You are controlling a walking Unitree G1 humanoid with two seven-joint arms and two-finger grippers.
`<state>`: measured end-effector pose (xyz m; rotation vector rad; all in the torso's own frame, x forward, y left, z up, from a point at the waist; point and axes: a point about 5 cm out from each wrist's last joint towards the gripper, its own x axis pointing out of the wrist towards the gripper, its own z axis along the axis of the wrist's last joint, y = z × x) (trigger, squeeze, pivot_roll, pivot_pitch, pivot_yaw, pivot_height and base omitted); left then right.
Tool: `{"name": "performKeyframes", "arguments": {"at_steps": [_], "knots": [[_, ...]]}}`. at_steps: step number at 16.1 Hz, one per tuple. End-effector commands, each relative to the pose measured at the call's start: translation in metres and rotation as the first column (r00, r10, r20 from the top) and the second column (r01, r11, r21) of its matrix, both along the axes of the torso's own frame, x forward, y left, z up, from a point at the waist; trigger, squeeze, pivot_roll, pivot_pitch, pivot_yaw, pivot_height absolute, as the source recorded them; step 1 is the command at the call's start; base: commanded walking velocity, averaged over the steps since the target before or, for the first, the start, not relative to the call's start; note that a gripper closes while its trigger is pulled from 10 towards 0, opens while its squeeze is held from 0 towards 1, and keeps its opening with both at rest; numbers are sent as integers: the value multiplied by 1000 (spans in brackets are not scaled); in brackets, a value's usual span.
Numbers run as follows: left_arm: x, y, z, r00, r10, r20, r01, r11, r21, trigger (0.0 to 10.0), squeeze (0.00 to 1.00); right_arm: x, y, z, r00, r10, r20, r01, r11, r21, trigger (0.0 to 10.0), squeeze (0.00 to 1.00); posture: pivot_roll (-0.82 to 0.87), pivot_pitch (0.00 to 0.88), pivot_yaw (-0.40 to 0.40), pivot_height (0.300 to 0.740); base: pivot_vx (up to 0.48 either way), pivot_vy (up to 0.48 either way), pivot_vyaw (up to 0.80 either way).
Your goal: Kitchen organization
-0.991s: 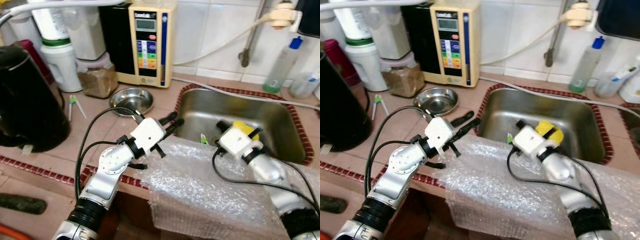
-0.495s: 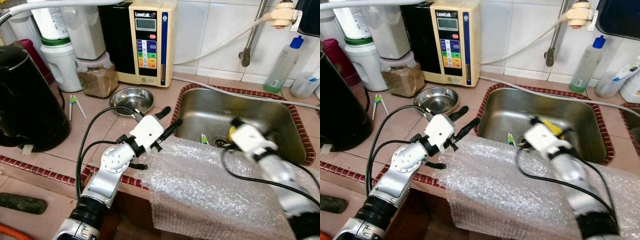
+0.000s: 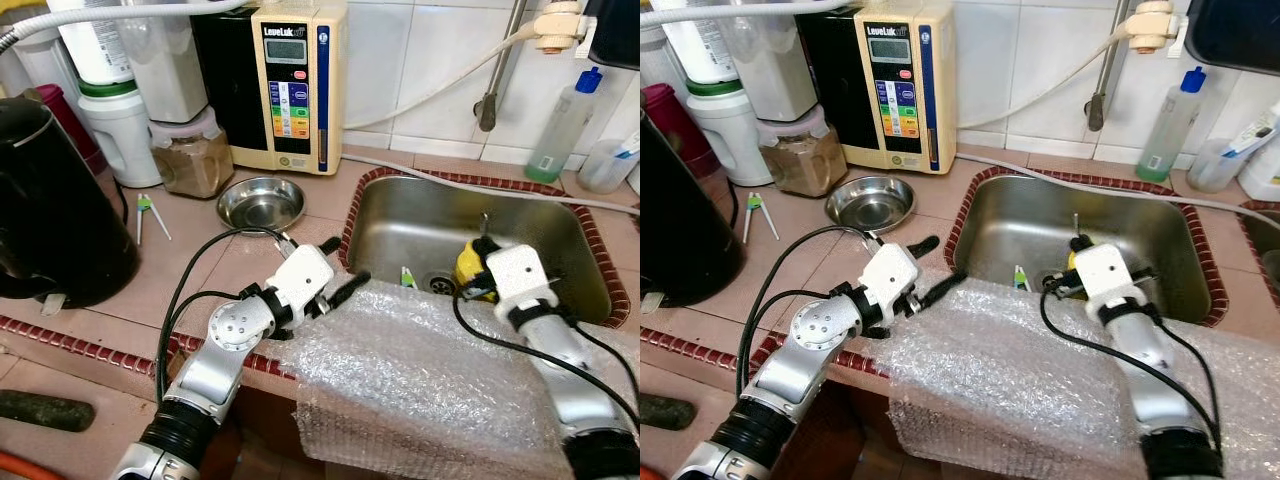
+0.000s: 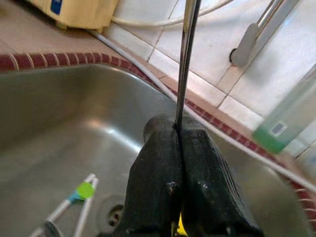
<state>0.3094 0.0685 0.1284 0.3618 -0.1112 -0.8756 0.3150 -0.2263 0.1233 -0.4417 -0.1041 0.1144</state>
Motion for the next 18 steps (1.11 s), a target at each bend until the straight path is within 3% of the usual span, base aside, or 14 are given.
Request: {"name": "performKeyframes", "arguments": {"at_steps": [1, 2, 3, 6, 11, 15, 16, 18], "knots": [[0, -1, 3, 1000, -16, 6, 16, 1000, 16, 10000, 1000, 5, -3, 7, 1000, -26, 11, 25, 997, 76, 10000, 0, 70, 0, 59, 740, 0, 0, 0], [1, -1, 3, 1000, -14, 4, 14, 1000, 21, 10000, 1000, 6, -1, 6, 1000, -23, 3, 22, 993, 112, 10000, 0, 70, 0, 60, 740, 0, 0, 0], [1, -1, 1, 1000, -13, -10, 13, 999, 36, 10000, 1000, 6, 0, 3, 999, -39, -7, 40, 987, 159, 10000, 1000, 70, 0, 61, 740, 0, 0, 0], [0, -1, -1, 1000, -20, -23, 21, 998, 53, 10000, 1000, 4, -4, -2, 995, -95, -43, 102, 964, 244, 10000, 1000, 63, 0, 66, 740, 0, 0, 0], [4, 2, -2, 999, 21, -25, -20, 998, 54, 10000, 1000, 1, -5, -5, 993, -108, -54, 118, 963, 242, 10000, 1000, 62, 0, 68, 740, 0, 0, 0], [17, 12, 1, 983, 185, -16, -184, 983, 7, 10000, 1000, -1, 8, 7, 999, -40, 14, 37, 982, 183, 10000, 1000, 58, 0, 67, 740, 0, 0, 0], [31, 24, 5, 935, 353, -27, -354, 933, -61, 10000, 1000, -8, 29, 17, 998, 42, 54, -52, 978, 202, 10000, 1000, 48, 0, 67, 740, 0, 0, 0], [45, 39, 5, 851, 510, -123, -523, 843, -124, 10000, 1000, -20, 56, 22, 987, 151, 58, -160, 969, 190, 10000, 1000, 36, 0, 68, 740, 0, 0, 0]]}}
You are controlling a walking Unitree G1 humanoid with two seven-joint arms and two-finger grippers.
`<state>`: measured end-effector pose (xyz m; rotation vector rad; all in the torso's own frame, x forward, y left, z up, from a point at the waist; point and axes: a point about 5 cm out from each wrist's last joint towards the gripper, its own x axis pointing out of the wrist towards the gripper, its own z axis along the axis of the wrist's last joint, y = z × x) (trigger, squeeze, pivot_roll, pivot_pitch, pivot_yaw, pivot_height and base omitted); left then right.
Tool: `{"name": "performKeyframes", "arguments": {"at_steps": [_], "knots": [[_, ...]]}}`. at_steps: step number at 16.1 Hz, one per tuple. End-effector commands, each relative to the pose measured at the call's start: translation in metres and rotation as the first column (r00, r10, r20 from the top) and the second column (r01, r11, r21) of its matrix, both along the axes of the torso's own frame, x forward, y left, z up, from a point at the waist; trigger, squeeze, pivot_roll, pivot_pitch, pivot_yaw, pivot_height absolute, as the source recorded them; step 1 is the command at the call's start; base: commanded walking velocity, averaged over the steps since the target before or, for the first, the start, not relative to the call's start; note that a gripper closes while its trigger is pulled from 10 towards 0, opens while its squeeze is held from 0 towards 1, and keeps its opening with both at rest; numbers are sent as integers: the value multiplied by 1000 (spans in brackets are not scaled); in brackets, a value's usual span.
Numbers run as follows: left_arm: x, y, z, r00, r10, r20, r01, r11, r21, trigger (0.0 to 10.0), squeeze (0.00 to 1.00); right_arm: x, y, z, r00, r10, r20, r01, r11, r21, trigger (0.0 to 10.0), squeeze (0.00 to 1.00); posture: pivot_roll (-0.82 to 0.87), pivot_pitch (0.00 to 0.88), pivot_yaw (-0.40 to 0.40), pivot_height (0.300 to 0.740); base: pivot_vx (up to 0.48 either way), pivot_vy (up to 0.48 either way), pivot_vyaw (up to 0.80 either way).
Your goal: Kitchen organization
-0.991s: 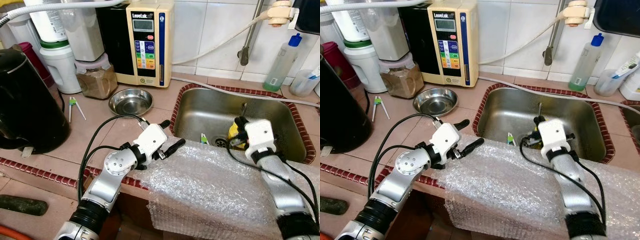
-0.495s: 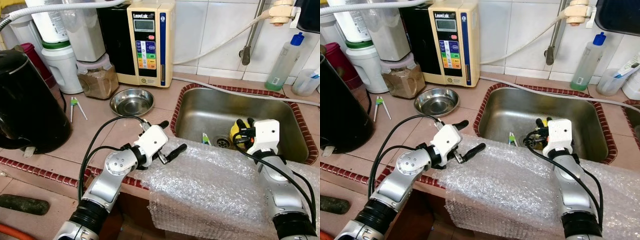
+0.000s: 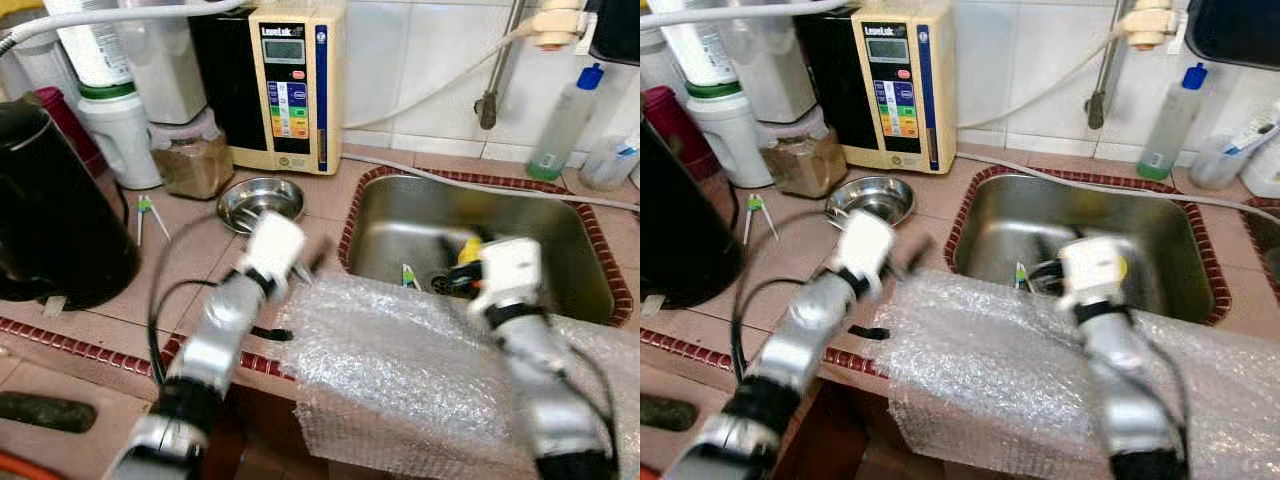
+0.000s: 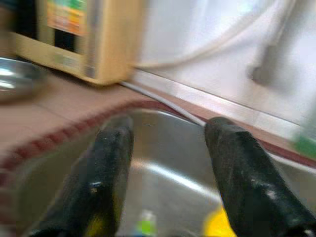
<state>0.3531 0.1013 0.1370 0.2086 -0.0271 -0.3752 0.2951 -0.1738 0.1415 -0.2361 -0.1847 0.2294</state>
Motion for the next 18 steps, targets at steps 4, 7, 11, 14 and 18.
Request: {"name": "performKeyframes", "arguments": {"at_steps": [4, 7, 11, 14, 18], "knots": [[17, 19, -6, 968, 224, -116, -236, 966, -108, 10000, 1000, -24, 43, 8, 988, 156, 0, -156, 987, -35, 10000, 1000, -8, 0, 72, 740, 0, 0, 0], [26, 22, -6, 919, 341, -196, -376, 910, -178, 10000, 1000, -37, 58, 12, 980, 199, -18, -200, 979, -37, 10000, 1000, -37, 0, 78, 740, 0, 0, 0], [32, 24, -9, 864, 396, -311, -477, 842, -254, 10000, 1000, -48, 68, 7, 971, 235, -54, -238, 970, -51, 10000, 1000, -60, 0, 83, 740, 0, 0, 0], [33, 30, -15, 808, 448, -383, -556, 795, -241, 10000, 353, -50, 72, 8, 967, 244, -67, -249, 966, -76, 10000, 1000, -61, 0, 83, 740, 0, 0, 0], [33, 23, -20, 770, 415, -484, -588, 756, -288, 10000, 0, -48, 76, 8, 966, 249, -67, -255, 963, -92, 10000, 1000, -52, 0, 88, 740, 0, 0, 0]]}}
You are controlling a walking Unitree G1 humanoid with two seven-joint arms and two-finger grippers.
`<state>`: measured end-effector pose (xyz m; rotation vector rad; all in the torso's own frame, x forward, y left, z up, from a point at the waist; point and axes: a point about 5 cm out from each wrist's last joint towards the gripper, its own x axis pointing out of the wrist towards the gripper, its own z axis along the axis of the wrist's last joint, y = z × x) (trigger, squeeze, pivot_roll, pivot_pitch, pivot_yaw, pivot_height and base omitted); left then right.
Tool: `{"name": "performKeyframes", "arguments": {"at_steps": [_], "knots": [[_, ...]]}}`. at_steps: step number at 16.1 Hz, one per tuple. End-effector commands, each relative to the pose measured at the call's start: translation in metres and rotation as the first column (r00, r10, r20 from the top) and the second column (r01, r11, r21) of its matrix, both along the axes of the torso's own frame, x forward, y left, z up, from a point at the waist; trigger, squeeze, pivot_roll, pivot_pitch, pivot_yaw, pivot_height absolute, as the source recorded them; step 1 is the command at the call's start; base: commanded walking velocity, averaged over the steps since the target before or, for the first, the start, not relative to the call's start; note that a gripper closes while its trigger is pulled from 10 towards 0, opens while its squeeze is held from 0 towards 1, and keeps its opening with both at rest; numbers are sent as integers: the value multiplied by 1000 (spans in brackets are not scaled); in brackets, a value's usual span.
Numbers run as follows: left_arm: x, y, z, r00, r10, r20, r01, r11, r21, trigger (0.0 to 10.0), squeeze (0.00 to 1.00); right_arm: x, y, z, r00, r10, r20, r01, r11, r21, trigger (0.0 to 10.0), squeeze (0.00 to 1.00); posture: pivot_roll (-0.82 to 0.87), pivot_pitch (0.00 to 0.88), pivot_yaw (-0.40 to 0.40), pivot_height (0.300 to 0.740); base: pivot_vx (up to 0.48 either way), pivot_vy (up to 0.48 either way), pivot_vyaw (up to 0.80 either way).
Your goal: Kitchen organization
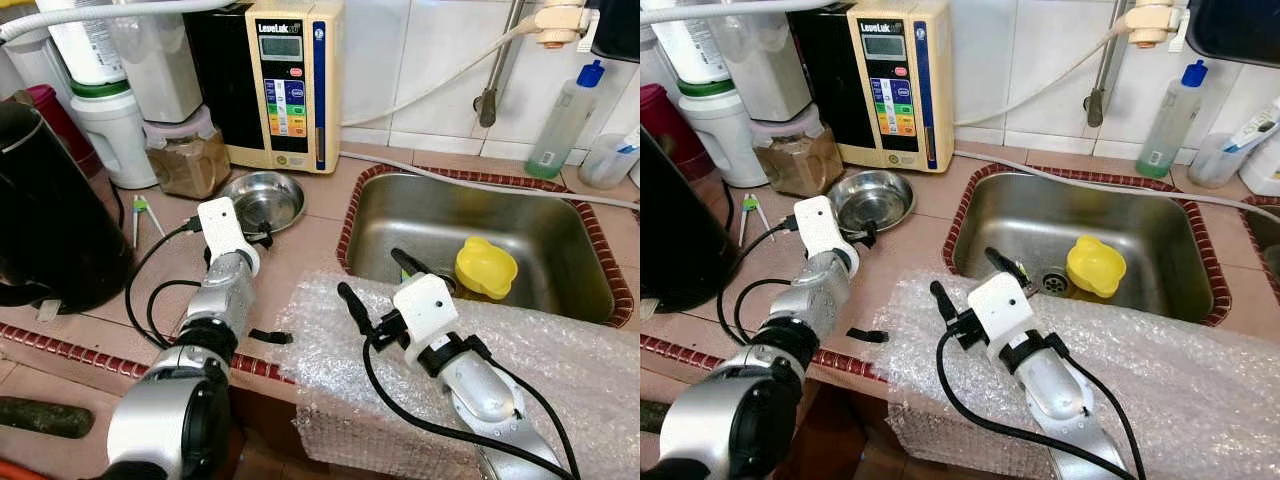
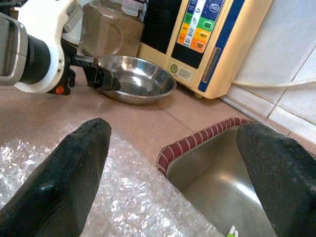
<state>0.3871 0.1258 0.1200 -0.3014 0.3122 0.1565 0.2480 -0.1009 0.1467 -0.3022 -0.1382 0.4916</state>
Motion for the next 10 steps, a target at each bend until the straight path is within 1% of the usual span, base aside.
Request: {"name": "performKeyframes", "arguments": {"at_steps": [1, 2, 4, 5, 6, 8, 9, 10], "knots": [[0, -3, -2, 999, 9, -38, -10, 1000, -23, 10000, 0, -1, 5, 3, 1000, 11, 8, -11, 1000, -4, 10000, 1000, -51, 0, 90, 740, 0, 0, 0], [1, -3, -1, 999, 11, -36, -12, 999, -30, 10000, 0, -2, 7, 1, 1000, 12, 5, -12, 1000, -6, 10000, 1000, -50, 0, 91, 740, 0, 0, 0], [2, -5, 0, 998, 19, -53, -23, 997, -72, 10000, 0, -2, 8, 0, 1000, 17, 1, -17, 1000, -20, 10000, 1000, -50, 0, 93, 740, 0, 0, 0], [2, -5, 0, 998, 21, -54, -25, 997, -76, 10000, 0, -2, 8, 0, 1000, 17, 2, -17, 1000, -23, 10000, 1000, -50, 0, 94, 740, 0, 0, 0], [2, -5, -1, 997, 26, -71, -33, 995, -94, 10000, 0, -1, 9, 0, 1000, 16, 5, -16, 1000, -25, 10000, 1000, -50, 0, 96, 740, 0, 0, 0], [1, -6, -3, 995, 32, -95, -41, 995, -89, 10000, 0, -1, 9, 0, 1000, 11, 5, -10, 1000, -24, 10000, 1000, -48, 0, 99, 740, 0, 0, 0], [0, -6, -5, 994, 35, -106, -43, 996, -77, 6745, 0, -1, 9, -1, 1000, 10, 5, -10, 1000, -25, 10000, 1000, -47, 0, 99, 740, 0, 0, 0], [-1, -5, -8, 990, 47, -133, -58, 995, -78, 0, 0, -1, 9, -1, 1000, 11, 4, -11, 1000, -26, 10000, 1000, -46, 0, 98, 740, 0, 0, 0]]}}
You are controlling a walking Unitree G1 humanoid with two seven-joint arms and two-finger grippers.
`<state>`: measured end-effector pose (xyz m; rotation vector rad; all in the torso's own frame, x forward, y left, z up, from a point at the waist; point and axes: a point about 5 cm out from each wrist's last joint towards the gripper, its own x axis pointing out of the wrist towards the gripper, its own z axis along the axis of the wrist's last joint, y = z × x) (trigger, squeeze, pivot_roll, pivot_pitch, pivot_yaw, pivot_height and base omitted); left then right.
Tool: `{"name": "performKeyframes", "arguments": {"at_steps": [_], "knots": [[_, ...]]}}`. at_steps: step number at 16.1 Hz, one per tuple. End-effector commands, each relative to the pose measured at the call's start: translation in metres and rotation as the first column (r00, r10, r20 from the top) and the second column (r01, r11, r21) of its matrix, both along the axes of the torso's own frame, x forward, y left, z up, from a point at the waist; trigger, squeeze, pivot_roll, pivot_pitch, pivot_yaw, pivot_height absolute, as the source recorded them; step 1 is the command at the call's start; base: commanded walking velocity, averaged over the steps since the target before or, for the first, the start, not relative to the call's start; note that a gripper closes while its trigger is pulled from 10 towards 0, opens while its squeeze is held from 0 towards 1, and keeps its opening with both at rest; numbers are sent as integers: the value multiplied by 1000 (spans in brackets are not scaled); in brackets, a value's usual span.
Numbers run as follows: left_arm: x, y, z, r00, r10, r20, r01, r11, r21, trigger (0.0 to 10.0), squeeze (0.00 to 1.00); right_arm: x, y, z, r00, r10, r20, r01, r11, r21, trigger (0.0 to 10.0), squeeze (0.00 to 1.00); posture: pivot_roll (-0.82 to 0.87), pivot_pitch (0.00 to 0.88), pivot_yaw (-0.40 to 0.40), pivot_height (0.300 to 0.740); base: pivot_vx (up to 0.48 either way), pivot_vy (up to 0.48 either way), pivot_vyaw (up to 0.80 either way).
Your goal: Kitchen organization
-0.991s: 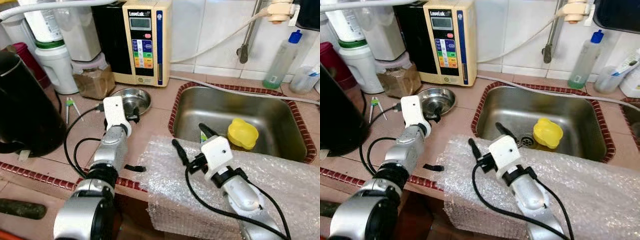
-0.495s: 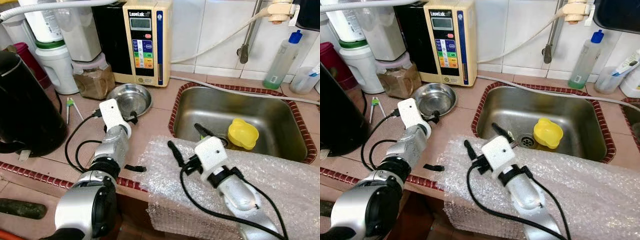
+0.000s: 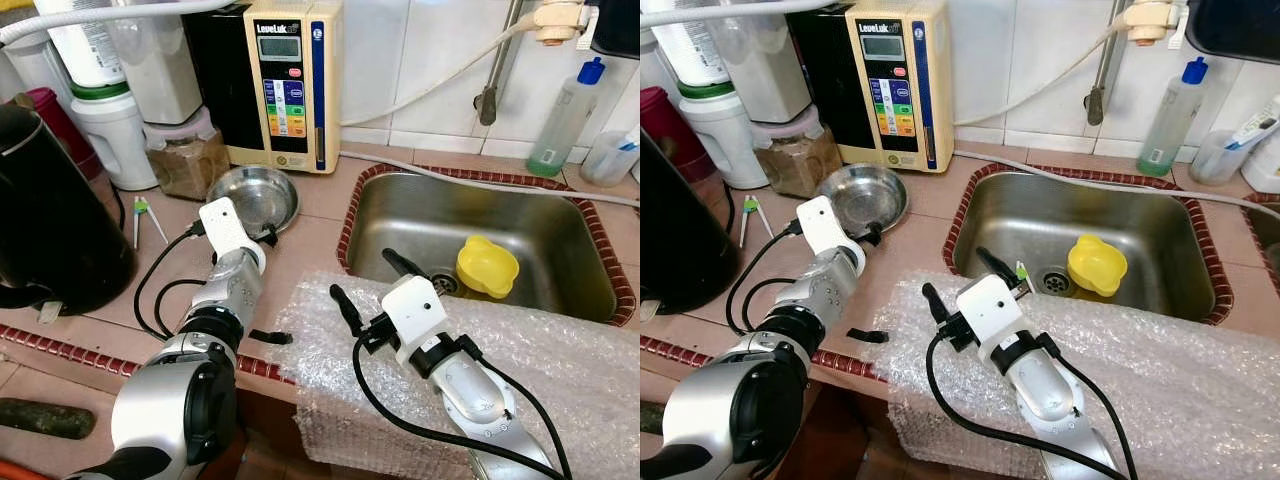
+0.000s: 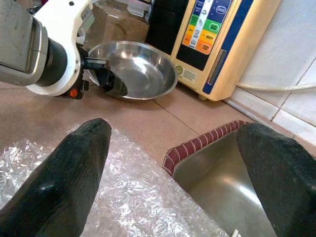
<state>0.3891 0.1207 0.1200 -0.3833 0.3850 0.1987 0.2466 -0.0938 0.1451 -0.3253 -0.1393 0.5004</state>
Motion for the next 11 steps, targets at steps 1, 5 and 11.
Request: {"name": "performKeyframes", "arguments": {"at_steps": [1, 5, 11], "knots": [[-5, 2, -12, 996, 19, -87, -19, 1000, -1, 0, 0, 0, 2, 0, 1000, 4, -1, -4, 1000, -5, 10000, 1000, -42, 0, 96, 740, 0, 0, 0], [-6, 18, -14, 990, 60, -127, -58, 998, 18, 0, 0, 5, 2, 1, 1000, 9, 1, -9, 1000, -8, 10000, 1000, -19, 0, 85, 740, 0, 0, 0], [-13, 53, -23, 976, 134, -172, -125, 990, 60, 0, 0, 9, 1, 0, 1000, 17, 2, -17, 1000, -17, 10000, 1000, 14, 0, 70, 740, 0, 0, 0]]}}
